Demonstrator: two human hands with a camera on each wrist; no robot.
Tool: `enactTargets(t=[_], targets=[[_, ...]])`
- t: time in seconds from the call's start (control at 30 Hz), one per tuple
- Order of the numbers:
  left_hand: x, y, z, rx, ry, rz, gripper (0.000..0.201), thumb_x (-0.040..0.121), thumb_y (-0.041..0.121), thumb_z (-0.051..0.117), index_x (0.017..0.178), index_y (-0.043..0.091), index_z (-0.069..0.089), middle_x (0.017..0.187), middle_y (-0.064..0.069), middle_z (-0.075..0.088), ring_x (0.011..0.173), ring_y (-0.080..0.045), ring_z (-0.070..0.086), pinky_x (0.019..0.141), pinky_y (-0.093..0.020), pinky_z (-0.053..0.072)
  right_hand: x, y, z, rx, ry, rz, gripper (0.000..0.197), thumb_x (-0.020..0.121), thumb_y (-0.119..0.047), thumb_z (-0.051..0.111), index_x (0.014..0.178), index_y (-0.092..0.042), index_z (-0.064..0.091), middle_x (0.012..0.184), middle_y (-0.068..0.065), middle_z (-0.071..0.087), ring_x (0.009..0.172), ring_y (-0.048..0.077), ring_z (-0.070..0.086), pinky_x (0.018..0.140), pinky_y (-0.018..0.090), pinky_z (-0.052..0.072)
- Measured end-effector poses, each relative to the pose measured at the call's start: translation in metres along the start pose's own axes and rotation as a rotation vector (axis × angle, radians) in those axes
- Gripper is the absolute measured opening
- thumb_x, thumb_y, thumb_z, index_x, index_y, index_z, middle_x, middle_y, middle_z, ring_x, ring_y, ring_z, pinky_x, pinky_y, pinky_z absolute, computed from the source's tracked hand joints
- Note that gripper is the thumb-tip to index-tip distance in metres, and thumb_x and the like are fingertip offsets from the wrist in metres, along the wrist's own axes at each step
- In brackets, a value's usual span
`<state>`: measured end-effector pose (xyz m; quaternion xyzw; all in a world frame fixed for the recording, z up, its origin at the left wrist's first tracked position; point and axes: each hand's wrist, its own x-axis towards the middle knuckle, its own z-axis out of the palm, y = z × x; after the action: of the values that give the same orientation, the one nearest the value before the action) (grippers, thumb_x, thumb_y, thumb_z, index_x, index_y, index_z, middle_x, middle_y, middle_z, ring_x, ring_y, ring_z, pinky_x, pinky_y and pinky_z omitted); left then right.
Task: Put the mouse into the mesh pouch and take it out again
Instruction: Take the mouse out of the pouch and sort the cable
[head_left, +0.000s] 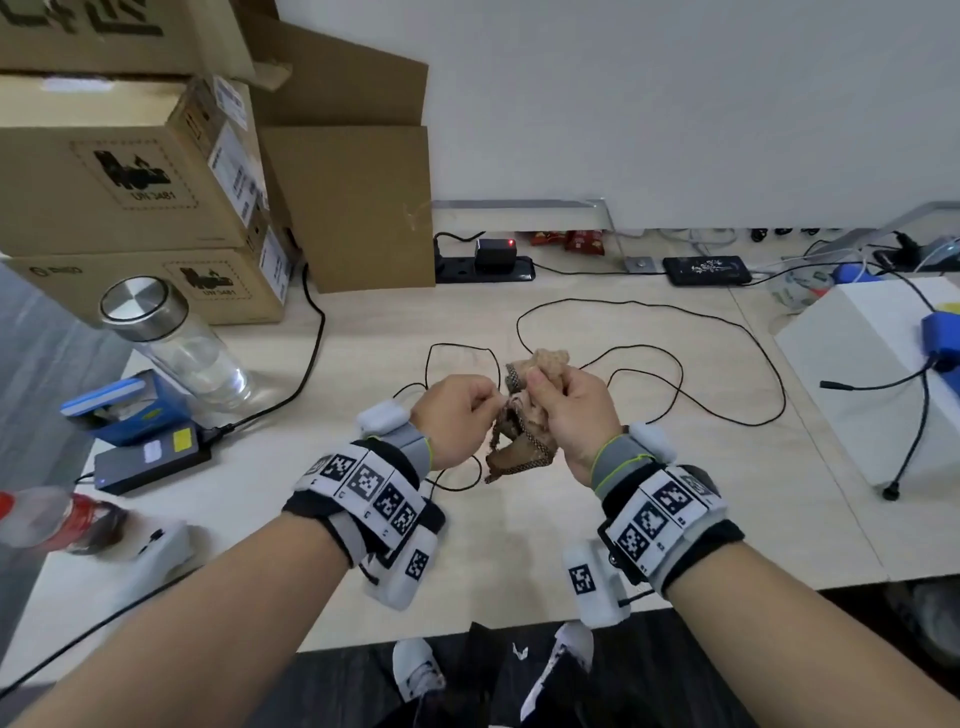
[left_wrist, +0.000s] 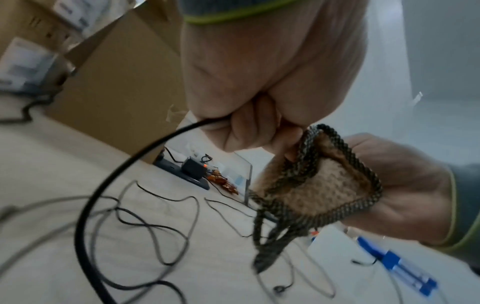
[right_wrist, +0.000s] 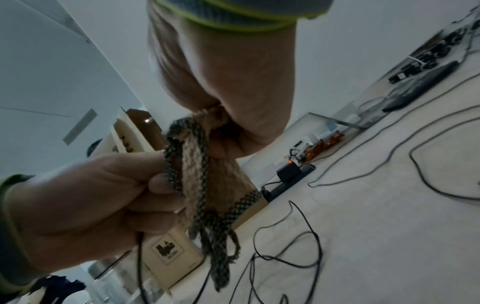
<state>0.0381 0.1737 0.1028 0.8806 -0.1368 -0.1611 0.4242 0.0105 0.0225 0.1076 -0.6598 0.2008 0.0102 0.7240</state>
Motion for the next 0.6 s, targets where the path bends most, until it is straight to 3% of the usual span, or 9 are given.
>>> enactTargets(t=[0.07, 0.17, 0.23, 0.27, 0.3, 0.37, 0.47, 0.6], targets=[[-0.006, -0.024, -0.004, 0.117, 0.018, -0.053, 0.023, 0.095, 0.024, 0.051, 0.076, 0.022, 0.062, 0.061, 0.01, 0.053, 0.06, -0.01, 0.049, 0.054, -0.021, 0.035, 0.009, 0.009, -0.009, -0.059, 0.176, 0.021, 0.016, 0.094, -0.017, 0.06, 0.08, -0.014, 0.067, 0.061, -0.003, 0.062, 0.055, 0.012, 0.056, 0.061, 0.032, 0.054], [-0.022, -0.066, -0.001, 0.277, -0.045, -0.201, 0.019, 0.098, 0.033, 0.044, 0.096, 0.018, 0.055, 0.084, -0.002, 0.063, 0.08, -0.026, 0.057, 0.071, -0.033, 0.045, 0.012, 0.02, -0.026, -0.148, 0.201, 0.079, 0.021, 0.091, -0.016, 0.06, 0.072, -0.008, 0.057, 0.049, -0.005, 0.056, 0.045, 0.012, 0.051, 0.058, 0.029, 0.054], [-0.037, -0.089, 0.008, 0.414, -0.139, -0.229, 0.043, 0.09, 0.055, 0.042, 0.103, 0.014, 0.045, 0.091, -0.005, 0.059, 0.08, -0.025, 0.054, 0.07, -0.027, 0.041, 0.01, 0.035, -0.037, -0.346, 0.183, 0.115, 0.027, 0.089, -0.026, 0.057, 0.072, -0.006, 0.055, 0.051, -0.005, 0.06, 0.046, 0.012, 0.059, 0.057, 0.029, 0.059], [-0.043, -0.099, 0.015, 0.512, -0.201, -0.223, 0.056, 0.081, 0.067, 0.042, 0.103, 0.016, 0.039, 0.094, -0.004, 0.055, 0.081, -0.024, 0.053, 0.07, -0.023, 0.042, 0.01, 0.042, -0.044, -0.518, 0.162, 0.123, 0.031, 0.086, -0.038, 0.056, 0.076, -0.009, 0.058, 0.059, -0.005, 0.065, 0.052, 0.017, 0.065, 0.06, 0.034, 0.061], [-0.049, -0.107, 0.021, 0.628, -0.267, -0.219, 0.064, 0.073, 0.073, 0.046, 0.104, 0.018, 0.035, 0.099, -0.003, 0.052, 0.082, -0.024, 0.053, 0.075, -0.026, 0.045, 0.01, 0.049, -0.051, -0.698, 0.129, 0.142, 0.035, 0.081, -0.048, 0.055, 0.083, -0.014, 0.06, 0.07, -0.006, 0.068, 0.059, 0.023, 0.068, 0.063, 0.039, 0.061], [-0.056, -0.116, 0.032, 0.799, -0.354, -0.275, 0.07, 0.068, 0.074, 0.054, 0.108, 0.021, 0.031, 0.106, -0.005, 0.048, 0.086, -0.026, 0.055, 0.077, -0.038, 0.05, 0.01, 0.057, -0.066, -0.986, 0.065, 0.176, 0.035, 0.078, -0.056, 0.056, 0.087, -0.022, 0.055, 0.082, -0.006, 0.065, 0.068, 0.027, 0.063, 0.069, 0.038, 0.058], [-0.058, -0.115, 0.04, 0.876, -0.407, -0.342, 0.071, 0.069, 0.069, 0.056, 0.115, 0.02, 0.032, 0.104, -0.005, 0.041, 0.081, -0.025, 0.053, 0.064, -0.035, 0.042, 0.015, 0.066, -0.09, -1.264, 0.041, 0.155, 0.039, 0.079, -0.058, 0.058, 0.091, -0.022, 0.048, 0.099, 0.003, 0.066, 0.086, 0.03, 0.058, 0.075, 0.035, 0.049], [-0.054, -0.103, 0.05, 0.859, -0.354, -0.362, 0.058, 0.078, 0.059, 0.053, 0.116, 0.019, 0.035, 0.11, -0.004, 0.052, 0.078, -0.022, 0.048, 0.062, -0.032, 0.037, 0.015, 0.066, -0.124, -1.408, -0.068, 0.24, 0.058, 0.086, -0.056, 0.055, 0.129, -0.018, 0.047, 0.122, 0.005, 0.06, 0.106, 0.031, 0.058, 0.078, 0.032, 0.043]])
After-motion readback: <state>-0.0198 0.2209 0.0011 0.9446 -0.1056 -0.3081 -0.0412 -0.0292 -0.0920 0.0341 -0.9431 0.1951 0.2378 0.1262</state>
